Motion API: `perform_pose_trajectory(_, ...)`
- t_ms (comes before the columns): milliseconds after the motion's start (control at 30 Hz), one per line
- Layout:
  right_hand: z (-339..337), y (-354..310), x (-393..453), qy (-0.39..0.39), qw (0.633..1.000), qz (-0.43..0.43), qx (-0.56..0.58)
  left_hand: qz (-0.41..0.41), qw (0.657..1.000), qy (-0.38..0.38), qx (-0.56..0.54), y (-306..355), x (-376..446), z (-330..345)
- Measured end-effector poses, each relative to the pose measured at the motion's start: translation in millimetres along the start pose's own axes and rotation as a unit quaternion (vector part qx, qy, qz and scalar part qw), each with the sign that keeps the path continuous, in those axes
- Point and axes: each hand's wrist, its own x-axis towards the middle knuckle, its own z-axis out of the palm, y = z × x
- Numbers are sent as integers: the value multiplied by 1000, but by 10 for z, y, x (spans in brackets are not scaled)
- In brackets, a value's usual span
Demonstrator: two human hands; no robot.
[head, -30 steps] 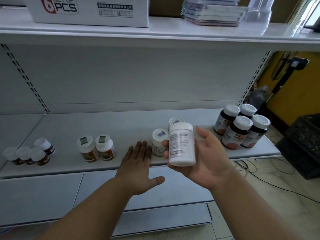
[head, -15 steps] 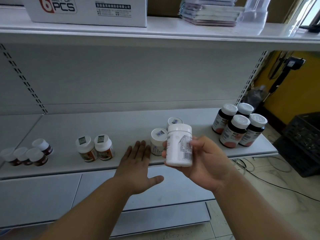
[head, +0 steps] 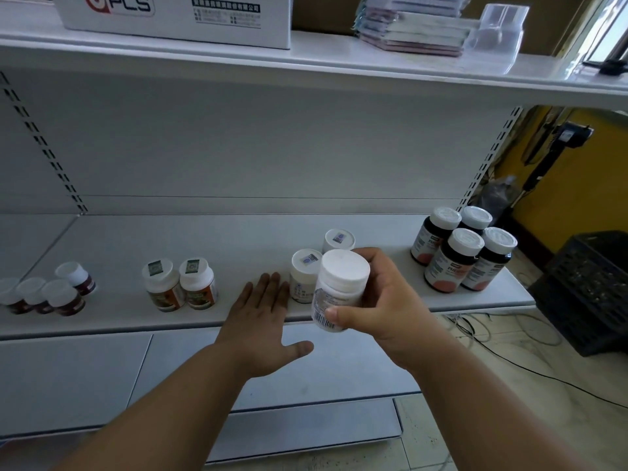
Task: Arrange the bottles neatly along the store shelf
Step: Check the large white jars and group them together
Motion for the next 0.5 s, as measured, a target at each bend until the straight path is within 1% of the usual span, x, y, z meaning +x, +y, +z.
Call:
perform_pose_trajectory(100,-3,8,-1,17,998,-13,-62,-3,1000,-3,1,-6,6,14)
perform_pose_trajectory(300,0,-19,30,28,999,-18,-38,-11,1000,-4,1,2,9,26)
perform_pose_trajectory(333,-16,-19,44,18,1000,-9,-17,-14,1000,-3,2,6,6,20)
perform_pose_trajectory(367,-37,-14,63,-3,1000,6,28,-17,1000,-5,2,11,3,11)
perform_pose_trajectory(433,-86,-33,100,-42,987,61,142,-22,1000,-11,1,31,-6,-21)
perform_pose_trajectory(467,-119,-46,111,-56,981,80,166,-24,1000,-12,-3,41,-8,-33)
perform_pose_trajectory(500,-157,-45,129,-67,982,84,158,-25,1000,-11,-6,49,-5,-44)
